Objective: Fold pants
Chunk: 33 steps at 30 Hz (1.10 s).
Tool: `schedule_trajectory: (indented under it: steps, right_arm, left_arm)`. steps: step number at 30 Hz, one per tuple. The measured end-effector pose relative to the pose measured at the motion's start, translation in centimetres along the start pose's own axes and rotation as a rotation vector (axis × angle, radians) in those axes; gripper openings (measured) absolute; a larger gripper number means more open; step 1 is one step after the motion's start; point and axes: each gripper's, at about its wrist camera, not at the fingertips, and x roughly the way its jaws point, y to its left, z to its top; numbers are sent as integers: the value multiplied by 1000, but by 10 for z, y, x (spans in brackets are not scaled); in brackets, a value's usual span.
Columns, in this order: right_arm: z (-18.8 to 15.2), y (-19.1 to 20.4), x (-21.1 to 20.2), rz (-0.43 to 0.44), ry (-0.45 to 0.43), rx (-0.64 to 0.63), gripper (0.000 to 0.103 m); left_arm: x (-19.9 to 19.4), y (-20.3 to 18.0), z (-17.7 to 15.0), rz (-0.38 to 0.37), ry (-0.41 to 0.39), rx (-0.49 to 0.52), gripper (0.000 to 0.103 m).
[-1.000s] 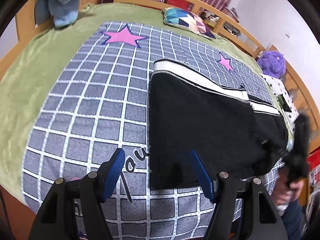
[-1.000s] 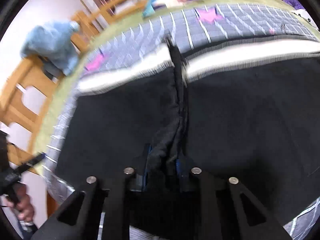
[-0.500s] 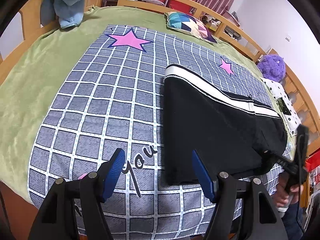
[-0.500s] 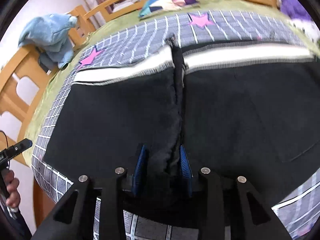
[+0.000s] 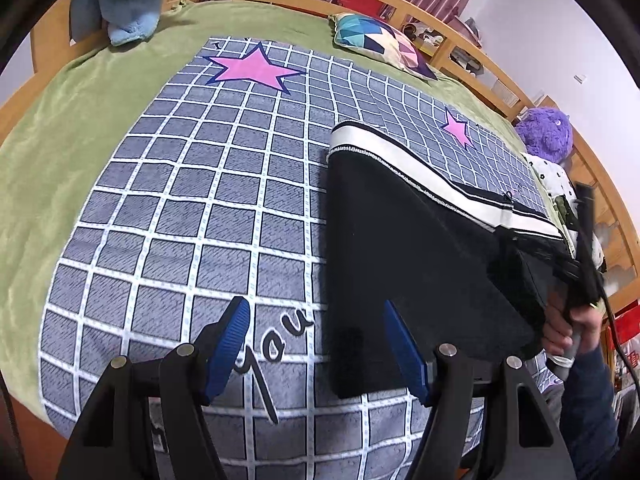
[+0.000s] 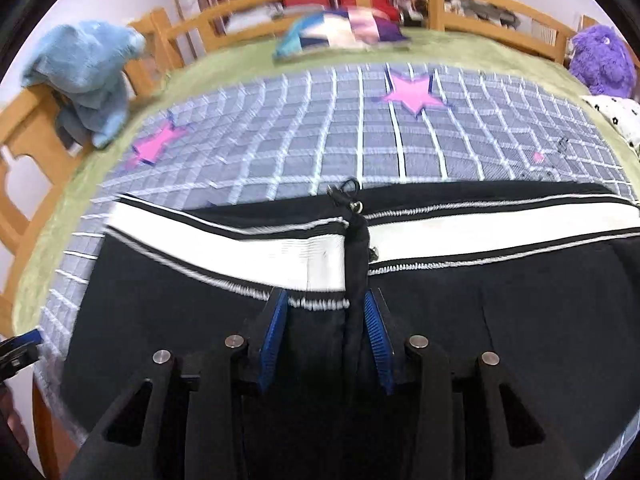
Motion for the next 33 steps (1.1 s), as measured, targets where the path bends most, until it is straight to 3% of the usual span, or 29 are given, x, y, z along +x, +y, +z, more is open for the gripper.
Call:
schedule_trajectory:
  steps: [3,6,13,18,20,22,29,33]
  right_arm:
    - [7,-9,6,29,-11,3,16]
    - [10,-31,-6,126,-64,119,11]
    - [-4,-39,6,54,2,100,8]
    - [-7,-36,-27,39,-14,92,21]
    - [-19,-33,-46,64,-27,71,40]
    - [-33,-32,-59,79,-40,55,49]
    - [-79,-36,-61,83,51,56,49]
    - [-96,-50,-70,92,12,116,49]
  left_arm:
    - [11,2,5,7,24,-10,67]
    - [21,3,8,1,38,-21,67]
    - [33,-3,9,-51,64,-22,67]
    - [36,-10,5,-87,62,-5,67]
    - [44,-11,3,-101,76,-13,67]
    - [52,-11,1,-125,88,-26,65]
    - [64,-22,4,-135,81,-13,65]
    - [68,-28,9,-122,77,17,64]
